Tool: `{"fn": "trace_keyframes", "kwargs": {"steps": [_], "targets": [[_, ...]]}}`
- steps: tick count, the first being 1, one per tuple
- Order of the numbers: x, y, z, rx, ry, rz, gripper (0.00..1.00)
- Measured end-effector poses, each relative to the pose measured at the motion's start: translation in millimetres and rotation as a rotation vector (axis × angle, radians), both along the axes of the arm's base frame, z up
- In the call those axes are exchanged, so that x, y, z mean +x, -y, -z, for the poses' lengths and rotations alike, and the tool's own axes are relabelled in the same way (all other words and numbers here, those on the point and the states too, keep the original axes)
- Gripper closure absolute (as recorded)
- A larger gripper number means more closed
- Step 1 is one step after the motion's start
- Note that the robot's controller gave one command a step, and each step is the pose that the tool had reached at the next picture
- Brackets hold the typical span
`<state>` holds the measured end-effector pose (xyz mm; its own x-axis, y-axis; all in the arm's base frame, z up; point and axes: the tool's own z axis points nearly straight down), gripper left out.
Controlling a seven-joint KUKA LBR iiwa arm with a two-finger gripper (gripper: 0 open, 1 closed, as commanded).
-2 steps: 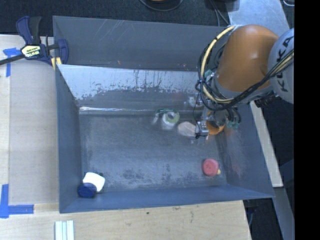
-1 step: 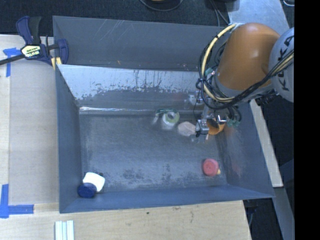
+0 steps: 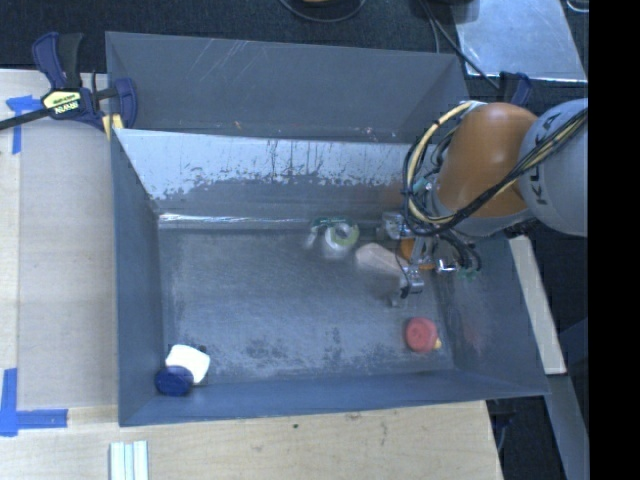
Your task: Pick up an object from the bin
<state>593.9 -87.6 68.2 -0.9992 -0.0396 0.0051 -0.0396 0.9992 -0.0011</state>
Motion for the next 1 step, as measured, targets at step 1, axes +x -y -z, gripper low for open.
{"fn": "trace_keyframes", "kwargs": {"steps": [1], "targets": [[3.8, 4.6, -2.3, 0.001, 0.011, 0.128, 0.00]]}}
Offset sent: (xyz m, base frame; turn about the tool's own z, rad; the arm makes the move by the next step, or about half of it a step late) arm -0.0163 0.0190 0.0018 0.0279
